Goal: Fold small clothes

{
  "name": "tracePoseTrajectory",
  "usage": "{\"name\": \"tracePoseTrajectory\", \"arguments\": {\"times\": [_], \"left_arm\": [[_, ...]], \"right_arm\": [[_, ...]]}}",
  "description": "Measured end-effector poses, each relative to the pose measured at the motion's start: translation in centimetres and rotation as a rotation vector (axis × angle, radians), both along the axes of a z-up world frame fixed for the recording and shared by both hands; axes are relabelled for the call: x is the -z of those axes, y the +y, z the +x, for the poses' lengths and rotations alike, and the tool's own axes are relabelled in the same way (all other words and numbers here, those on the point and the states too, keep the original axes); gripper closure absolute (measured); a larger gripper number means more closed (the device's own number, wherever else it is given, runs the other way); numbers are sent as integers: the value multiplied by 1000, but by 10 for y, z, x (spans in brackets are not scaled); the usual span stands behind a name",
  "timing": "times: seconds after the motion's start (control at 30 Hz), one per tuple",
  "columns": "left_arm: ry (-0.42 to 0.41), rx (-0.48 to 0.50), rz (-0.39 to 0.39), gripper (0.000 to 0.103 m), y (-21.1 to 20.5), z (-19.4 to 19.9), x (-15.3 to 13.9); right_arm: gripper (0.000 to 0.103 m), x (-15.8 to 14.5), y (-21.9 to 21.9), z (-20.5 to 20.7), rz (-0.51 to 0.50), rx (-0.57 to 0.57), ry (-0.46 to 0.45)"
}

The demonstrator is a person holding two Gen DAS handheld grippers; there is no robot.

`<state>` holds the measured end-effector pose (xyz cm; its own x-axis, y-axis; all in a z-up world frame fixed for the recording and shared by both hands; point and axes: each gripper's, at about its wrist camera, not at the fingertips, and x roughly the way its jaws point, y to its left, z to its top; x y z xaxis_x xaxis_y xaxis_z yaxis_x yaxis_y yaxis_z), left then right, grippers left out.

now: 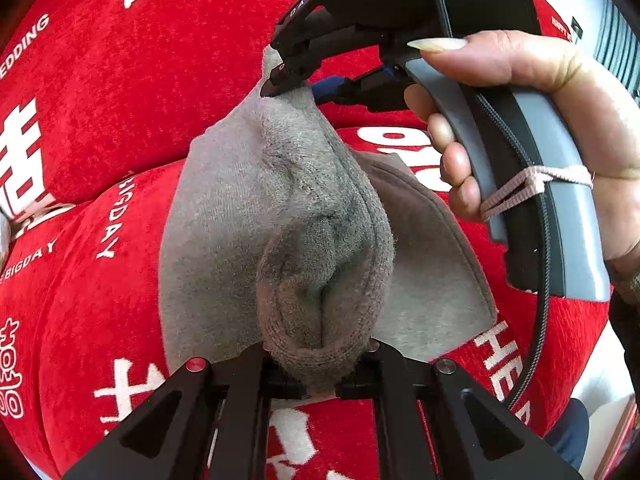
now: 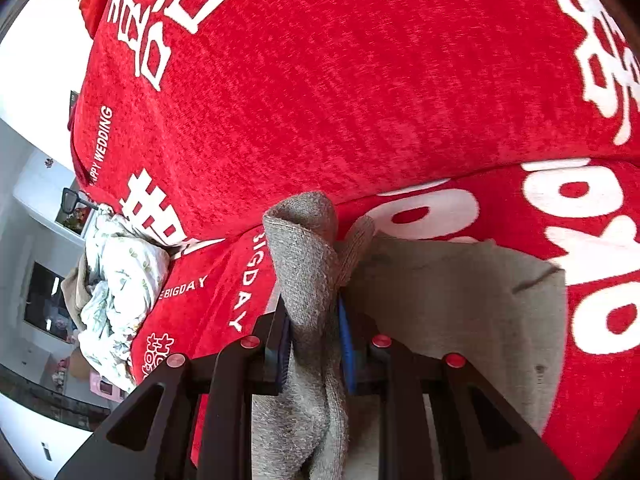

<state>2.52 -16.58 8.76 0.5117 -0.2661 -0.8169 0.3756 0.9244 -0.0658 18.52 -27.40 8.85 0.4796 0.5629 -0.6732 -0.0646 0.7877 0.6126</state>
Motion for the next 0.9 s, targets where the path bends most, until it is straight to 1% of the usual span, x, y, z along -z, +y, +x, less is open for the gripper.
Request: {"name": "tracePoseTrajectory", "arguments": {"times": [0.47,0.67,0.9], "left_arm": [[0,39,19,94,-25,3,-5],[15,50,21,94,-33,8,1],[9,66,42,94,-48,9,5]], "right_arm": [[80,-4,-26,-2,23,16,-22],[80,-4,-36,-4,13,22,-20],[80,-2,-54,-9,15,34,-24]]}}
